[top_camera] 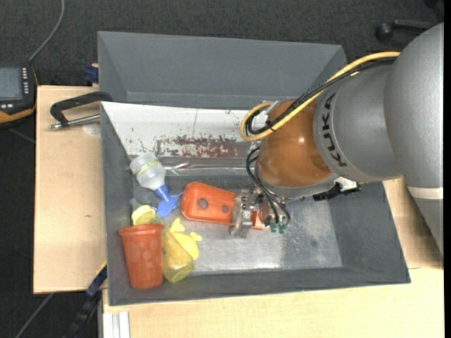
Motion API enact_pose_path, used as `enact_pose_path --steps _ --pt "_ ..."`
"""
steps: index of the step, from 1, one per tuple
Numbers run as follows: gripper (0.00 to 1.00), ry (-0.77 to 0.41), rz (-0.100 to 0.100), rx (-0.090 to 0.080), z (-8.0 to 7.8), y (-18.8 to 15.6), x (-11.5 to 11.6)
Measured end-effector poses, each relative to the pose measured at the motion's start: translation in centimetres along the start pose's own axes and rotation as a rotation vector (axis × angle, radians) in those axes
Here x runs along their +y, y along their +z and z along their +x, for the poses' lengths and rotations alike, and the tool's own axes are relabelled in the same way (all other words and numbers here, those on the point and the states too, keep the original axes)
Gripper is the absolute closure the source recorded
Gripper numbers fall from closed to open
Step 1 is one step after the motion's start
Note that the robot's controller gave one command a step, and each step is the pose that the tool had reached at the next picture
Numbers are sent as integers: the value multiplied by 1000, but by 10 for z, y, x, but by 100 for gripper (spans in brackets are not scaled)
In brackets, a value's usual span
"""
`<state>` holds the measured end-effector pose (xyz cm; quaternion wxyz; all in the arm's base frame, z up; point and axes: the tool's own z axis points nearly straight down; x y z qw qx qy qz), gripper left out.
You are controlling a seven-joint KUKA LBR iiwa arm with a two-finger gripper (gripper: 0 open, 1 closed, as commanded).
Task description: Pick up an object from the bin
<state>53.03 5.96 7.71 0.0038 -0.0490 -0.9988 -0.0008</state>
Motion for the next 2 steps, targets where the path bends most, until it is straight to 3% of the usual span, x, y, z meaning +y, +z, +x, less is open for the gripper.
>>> enact_pose_path --steps 1,2 --pt "100 1 0 0 0 0 0" --pt "100 36 -2 -5 -13 -128 -2"
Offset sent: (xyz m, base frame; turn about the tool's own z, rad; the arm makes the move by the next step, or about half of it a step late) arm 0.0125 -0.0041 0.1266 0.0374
